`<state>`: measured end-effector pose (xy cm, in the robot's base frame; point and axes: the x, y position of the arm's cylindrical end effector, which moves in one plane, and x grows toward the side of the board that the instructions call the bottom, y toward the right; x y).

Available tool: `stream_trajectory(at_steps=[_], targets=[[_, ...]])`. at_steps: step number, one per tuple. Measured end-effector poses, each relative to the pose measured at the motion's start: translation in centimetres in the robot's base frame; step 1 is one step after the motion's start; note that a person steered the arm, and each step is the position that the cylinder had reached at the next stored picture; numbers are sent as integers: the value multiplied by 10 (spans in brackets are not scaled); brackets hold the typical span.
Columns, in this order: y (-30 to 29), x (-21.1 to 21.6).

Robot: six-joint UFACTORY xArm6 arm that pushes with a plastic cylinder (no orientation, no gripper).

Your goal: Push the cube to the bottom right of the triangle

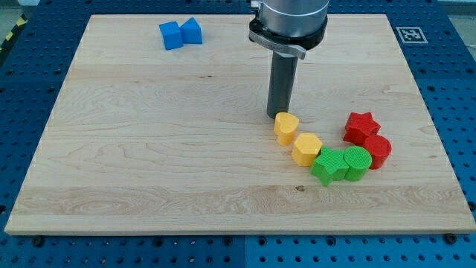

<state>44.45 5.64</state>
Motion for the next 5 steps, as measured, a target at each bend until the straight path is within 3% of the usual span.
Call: stream_trajectory(at_steps=[2, 3, 5], targets=[[-13, -6], [-63, -51], [-88, -67]])
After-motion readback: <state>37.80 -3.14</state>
